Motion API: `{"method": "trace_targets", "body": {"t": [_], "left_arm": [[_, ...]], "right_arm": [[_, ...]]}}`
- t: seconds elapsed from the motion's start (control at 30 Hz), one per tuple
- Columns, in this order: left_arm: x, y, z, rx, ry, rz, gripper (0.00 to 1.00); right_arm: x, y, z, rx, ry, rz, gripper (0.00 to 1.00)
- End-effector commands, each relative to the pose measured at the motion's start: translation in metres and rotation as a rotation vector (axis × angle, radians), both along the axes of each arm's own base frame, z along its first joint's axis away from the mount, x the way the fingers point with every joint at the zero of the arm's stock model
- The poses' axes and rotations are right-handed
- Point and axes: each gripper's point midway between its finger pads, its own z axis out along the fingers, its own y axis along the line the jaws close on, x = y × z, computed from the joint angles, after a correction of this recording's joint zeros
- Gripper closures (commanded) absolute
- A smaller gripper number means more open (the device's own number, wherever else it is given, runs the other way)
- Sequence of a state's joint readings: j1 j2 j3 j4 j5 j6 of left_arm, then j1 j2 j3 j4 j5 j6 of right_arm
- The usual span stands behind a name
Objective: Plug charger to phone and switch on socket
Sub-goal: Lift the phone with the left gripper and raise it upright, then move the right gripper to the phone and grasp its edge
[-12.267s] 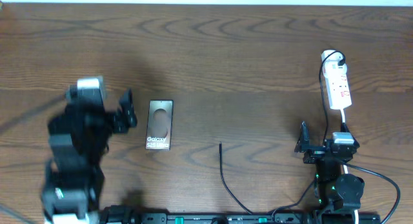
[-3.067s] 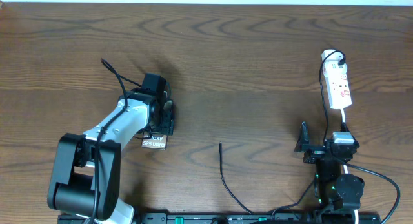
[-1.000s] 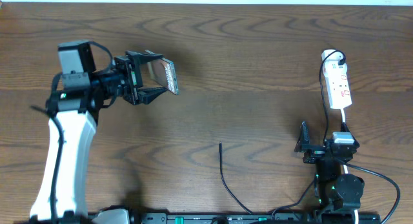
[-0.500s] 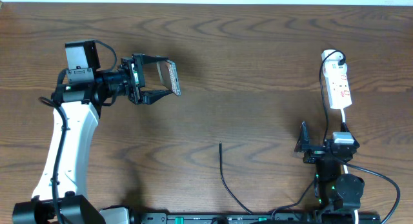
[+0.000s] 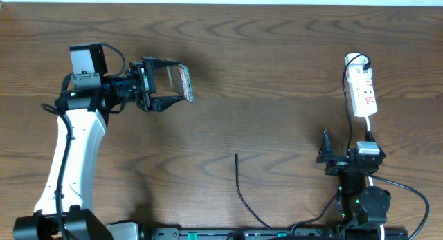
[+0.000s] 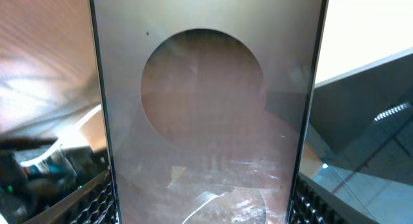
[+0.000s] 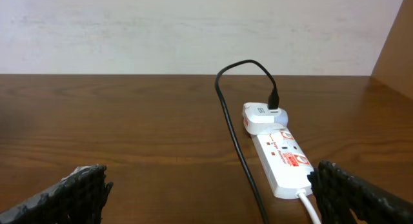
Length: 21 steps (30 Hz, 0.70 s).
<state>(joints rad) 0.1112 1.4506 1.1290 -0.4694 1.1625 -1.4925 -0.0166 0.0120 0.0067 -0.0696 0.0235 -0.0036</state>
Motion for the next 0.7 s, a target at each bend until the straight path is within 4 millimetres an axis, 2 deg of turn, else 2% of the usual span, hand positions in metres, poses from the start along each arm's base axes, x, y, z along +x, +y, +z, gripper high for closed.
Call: {"method": "trace_targets", "body": {"t": [0.0,0.07,0.2,0.23,0.47,0.67], "left_arm": [[0.008,0.007,-0.012,0.181,-0.130,0.012,0.93],[0.006,0.013,-0.037,0.338,-0.094,0.032,0.93],[-0.006,0.026,-0.069,0.537,-0.015,0.038,0.93],[-0.016,0.030,-0.081,0.619,0.027,0.026,0.93],[-0.052,0.046,-0.111,0.878,0.169,-0.029,0.92],[-0.061,0.044,-0.117,0.994,0.169,-0.067,0.93]], "right_arm": [[0.000,-0.003,0.000,0.013,-0.002,-0.017,0.01],[0.000,-0.003,0.000,0.013,-0.002,-0.017,0.01],[0.000,-0.003,0.000,0.013,-0.002,-0.017,0.01],[0.000,-0.003,0.000,0.013,-0.002,-0.017,0.01],[0.000,-0.003,0.000,0.013,-0.002,-0.017,0.01],[0.000,-0.003,0.000,0.013,-0.002,-0.017,0.01]]}}
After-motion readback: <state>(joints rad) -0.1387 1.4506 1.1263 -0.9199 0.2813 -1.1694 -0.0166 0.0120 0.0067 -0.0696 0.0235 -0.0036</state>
